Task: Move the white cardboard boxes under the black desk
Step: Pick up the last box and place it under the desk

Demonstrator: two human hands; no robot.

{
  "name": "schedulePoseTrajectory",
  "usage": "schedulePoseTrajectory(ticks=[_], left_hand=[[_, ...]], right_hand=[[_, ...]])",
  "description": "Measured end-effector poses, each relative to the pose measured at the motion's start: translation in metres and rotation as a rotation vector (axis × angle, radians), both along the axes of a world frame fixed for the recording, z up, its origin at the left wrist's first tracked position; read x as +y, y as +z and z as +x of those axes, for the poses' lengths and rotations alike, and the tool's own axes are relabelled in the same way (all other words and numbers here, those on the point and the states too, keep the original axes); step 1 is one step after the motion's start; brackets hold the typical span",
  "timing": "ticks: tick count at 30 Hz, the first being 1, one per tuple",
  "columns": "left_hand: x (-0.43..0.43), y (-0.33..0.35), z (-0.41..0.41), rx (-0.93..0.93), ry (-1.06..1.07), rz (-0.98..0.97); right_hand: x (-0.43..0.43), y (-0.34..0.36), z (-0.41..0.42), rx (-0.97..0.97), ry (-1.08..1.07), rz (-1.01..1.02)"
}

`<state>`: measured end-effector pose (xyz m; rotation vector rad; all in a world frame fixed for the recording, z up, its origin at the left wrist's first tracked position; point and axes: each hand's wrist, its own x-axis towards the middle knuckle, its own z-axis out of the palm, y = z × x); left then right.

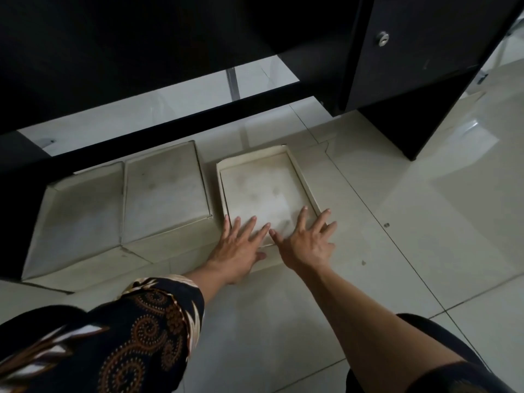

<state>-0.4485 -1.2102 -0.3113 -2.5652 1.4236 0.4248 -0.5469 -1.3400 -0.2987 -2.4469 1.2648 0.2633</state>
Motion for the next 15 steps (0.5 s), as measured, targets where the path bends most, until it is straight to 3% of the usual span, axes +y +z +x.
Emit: schedulePoseTrajectory(ticks=[4,7,9,12,15], left_hand=[[-0.004,0.002,0.013,-0.015,0.041,-0.015],[-0.001,0.007,0.023,-0.190,0.085,-0.014],[0.003,0.013,0.034,-0.289,0.235,-0.018],[0.017,0.019,0.052,-0.264,0.542,0.036],[0.030,0.015,0.062,-0.217,0.603,0.113]], right_hand=[[-0.007,-0.008,0.020,-0.022,0.065,-0.019],[-0.009,-0.011,0.043,-0.025,0.069,-0.025],[-0.008,-0.012,0.060,-0.028,0.071,-0.029],[-0.006,-0.013,0.082,-0.051,0.091,-0.035],[-0.009,-0.014,0.093,-0.069,0.096,-0.059]])
